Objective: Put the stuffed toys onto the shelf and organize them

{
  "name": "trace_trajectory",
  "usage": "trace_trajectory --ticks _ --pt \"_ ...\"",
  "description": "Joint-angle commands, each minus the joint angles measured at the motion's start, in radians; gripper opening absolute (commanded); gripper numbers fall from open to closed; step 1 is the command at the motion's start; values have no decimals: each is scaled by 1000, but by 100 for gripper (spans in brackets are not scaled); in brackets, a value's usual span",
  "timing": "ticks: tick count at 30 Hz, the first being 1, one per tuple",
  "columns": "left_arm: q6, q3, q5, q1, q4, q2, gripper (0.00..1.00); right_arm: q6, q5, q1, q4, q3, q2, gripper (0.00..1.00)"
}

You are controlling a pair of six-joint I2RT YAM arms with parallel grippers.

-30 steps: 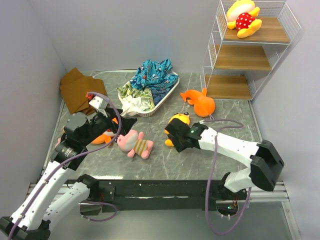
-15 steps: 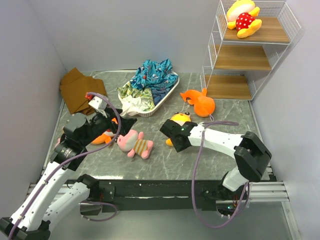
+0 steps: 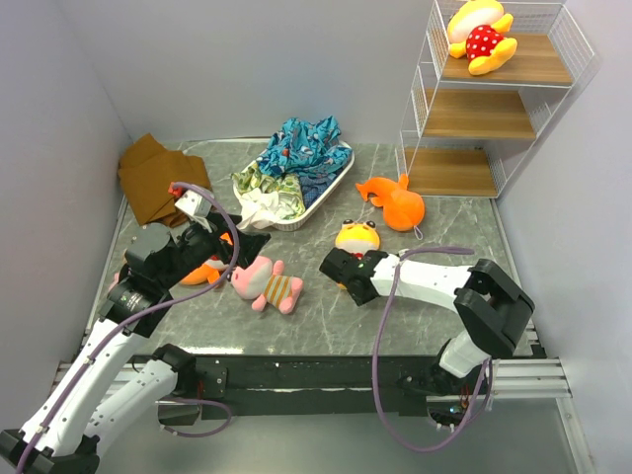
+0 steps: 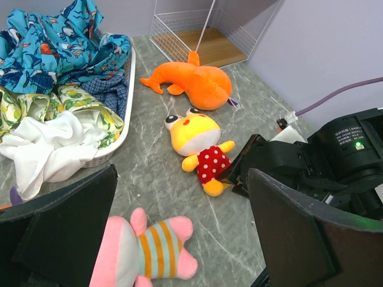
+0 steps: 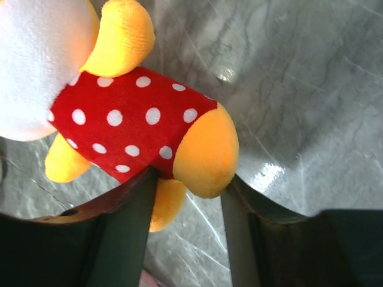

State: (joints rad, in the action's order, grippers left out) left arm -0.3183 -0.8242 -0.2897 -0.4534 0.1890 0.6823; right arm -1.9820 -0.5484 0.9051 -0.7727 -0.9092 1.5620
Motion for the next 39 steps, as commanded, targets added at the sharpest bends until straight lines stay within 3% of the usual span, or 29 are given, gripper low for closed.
trace_trajectory --ticks 1,2,4,6,15,21,25,30,33,39 --pt "13 -3 4 -5 -25 -10 96 -52 -120 0 -24 38 -6 45" --pt "13 -1 6 -5 -23 -10 96 -52 -127 0 -19 55 -8 41" --pt "13 -3 9 -5 -23 -12 97 -31 -139 0 16 78 -25 11" --pt "13 -3 11 -5 -23 -13 96 -15 -151 2 27 107 -48 0" --pt "13 0 9 -7 -28 -20 96 67 -245 41 -206 41 -313 0" --pt "13 -1 9 -7 -26 -15 96 309 -324 40 -246 -88 -476 0" --pt "13 0 12 -7 -28 -15 96 630 -409 18 -174 -216 -536 0" --pt "15 -1 15 -7 -23 -12 97 1071 -434 -181 -27 -424 -565 0" --pt "16 0 20 -10 -23 -12 96 1312 -391 -320 154 -491 -597 0" --pt "18 0 26 -11 -22 -9 96 1624 -351 -512 485 -602 -594 0"
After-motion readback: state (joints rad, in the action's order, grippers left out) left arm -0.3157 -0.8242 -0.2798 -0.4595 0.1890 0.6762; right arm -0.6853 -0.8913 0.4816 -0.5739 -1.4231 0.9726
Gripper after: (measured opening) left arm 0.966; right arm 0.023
